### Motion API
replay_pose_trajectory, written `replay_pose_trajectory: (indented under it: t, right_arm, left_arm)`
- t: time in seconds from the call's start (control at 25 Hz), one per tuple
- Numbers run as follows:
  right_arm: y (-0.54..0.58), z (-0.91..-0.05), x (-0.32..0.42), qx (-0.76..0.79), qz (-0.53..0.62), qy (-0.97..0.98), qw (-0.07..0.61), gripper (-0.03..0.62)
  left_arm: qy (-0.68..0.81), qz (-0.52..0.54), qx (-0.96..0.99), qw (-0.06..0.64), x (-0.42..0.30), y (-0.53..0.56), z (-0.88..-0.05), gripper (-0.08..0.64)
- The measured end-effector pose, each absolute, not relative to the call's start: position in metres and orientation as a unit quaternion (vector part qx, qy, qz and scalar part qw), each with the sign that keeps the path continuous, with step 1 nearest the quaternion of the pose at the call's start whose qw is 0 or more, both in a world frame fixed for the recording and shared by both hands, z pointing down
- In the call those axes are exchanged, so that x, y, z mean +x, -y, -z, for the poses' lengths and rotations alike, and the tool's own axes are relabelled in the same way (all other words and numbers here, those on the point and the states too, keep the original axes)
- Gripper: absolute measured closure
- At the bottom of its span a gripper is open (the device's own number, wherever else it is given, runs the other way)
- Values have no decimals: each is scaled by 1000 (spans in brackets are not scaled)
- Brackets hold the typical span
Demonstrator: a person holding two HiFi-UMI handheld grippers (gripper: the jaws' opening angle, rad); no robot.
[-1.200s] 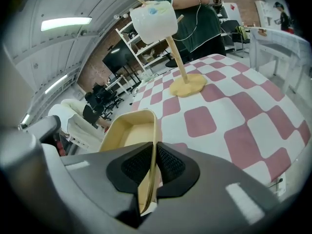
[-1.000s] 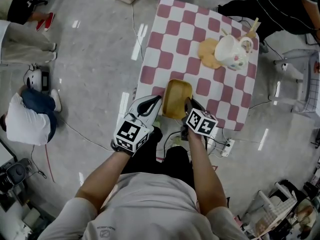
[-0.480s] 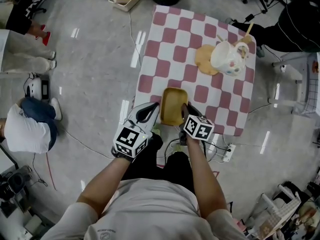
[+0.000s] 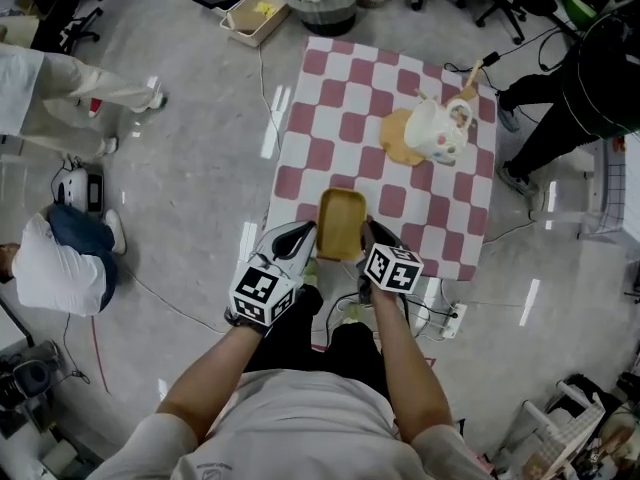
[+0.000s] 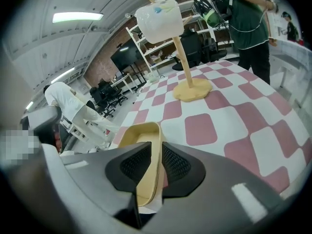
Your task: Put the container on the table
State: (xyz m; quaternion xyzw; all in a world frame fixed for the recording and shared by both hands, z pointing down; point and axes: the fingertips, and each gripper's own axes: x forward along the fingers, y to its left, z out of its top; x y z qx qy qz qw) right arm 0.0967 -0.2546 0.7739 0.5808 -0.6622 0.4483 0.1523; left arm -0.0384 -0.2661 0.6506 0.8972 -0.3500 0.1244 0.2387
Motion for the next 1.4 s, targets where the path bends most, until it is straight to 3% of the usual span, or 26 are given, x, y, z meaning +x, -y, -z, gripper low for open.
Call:
replay_pose_trajectory:
  t: [1.4]
  right_arm:
    - [211, -470, 98, 523, -251, 813, 52, 581]
  left_arm:
    - [383, -52, 903, 185, 20, 191, -474, 554]
